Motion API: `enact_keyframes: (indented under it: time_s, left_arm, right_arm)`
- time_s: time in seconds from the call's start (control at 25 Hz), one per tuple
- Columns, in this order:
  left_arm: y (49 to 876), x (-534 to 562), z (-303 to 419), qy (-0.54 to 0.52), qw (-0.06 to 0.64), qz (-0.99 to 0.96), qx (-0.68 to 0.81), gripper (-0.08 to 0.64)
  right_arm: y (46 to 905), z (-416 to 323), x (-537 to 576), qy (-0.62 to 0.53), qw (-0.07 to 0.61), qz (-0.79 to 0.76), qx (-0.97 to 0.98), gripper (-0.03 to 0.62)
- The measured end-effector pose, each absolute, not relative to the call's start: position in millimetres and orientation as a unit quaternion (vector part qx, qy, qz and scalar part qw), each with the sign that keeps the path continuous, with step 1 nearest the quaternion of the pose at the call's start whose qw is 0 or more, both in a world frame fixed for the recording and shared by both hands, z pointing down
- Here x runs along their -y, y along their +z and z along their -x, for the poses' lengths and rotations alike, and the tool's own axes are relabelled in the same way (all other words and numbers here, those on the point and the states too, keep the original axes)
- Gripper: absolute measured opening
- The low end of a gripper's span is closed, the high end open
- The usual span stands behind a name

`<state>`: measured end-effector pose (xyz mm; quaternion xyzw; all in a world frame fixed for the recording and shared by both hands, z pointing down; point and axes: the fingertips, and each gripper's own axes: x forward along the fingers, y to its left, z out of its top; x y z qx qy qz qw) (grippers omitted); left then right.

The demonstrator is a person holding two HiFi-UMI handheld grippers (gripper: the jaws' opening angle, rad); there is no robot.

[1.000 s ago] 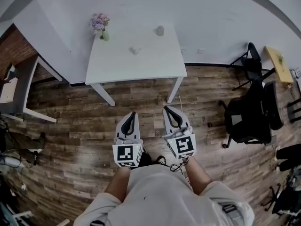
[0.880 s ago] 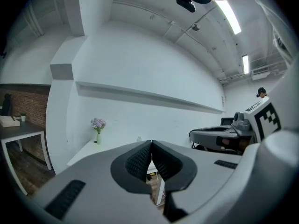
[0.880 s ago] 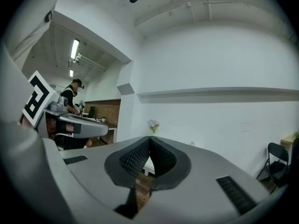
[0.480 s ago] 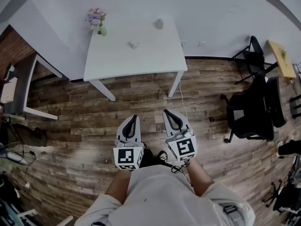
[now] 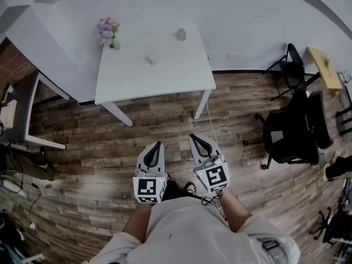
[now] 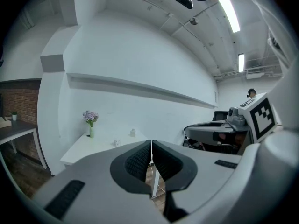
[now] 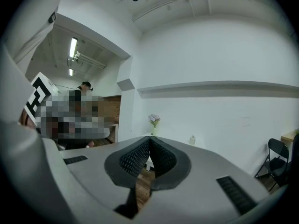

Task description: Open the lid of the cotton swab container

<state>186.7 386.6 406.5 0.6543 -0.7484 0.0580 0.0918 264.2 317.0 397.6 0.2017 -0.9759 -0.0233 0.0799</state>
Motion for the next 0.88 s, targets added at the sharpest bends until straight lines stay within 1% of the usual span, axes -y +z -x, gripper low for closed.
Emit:
enact_keyframes:
  time_s: [0.16, 0.28, 0.32, 0.4, 0.68, 0.88]
  left_arm:
    - [416.9, -387.1, -180.2, 0.063, 0.107, -0.658, 0.743, 0.021]
    - [423.6, -387.0, -172.4, 0.064, 0.115, -0.663, 0.737, 0.027]
    - [425.6, -386.5, -169.2, 0.064, 0.117, -0.666, 0.734, 0.039]
    - [429.8, -384.1, -162.9, 0.065, 0.122, -0.671, 0.729, 0.100]
    - [431.4, -375.7, -137.3, 0.060, 0.119, -0.694, 0.707, 0.117]
    - [447.4, -380.0, -110.1, 0.073, 0.131, -0.697, 0.702, 0.121]
  right_arm:
    - [404.9, -258.4, -319.6, -0.014, 0.095, -0.195, 0.976, 0.000]
    - [406.0, -251.6, -319.9, -0.009, 0.109, -0.198, 0.974, 0.017]
    - [406.9, -249.2, -319.9, -0.006, 0.112, -0.201, 0.973, 0.021]
    - [409.8, -245.3, -319.2, -0.008, 0.116, -0.205, 0.972, 0.034]
    - [426.1, -241.8, -316.2, 0.005, 0.161, -0.230, 0.960, 0.057]
    - [431.3, -227.1, -313.9, 0.013, 0.164, -0.253, 0.953, 0.058]
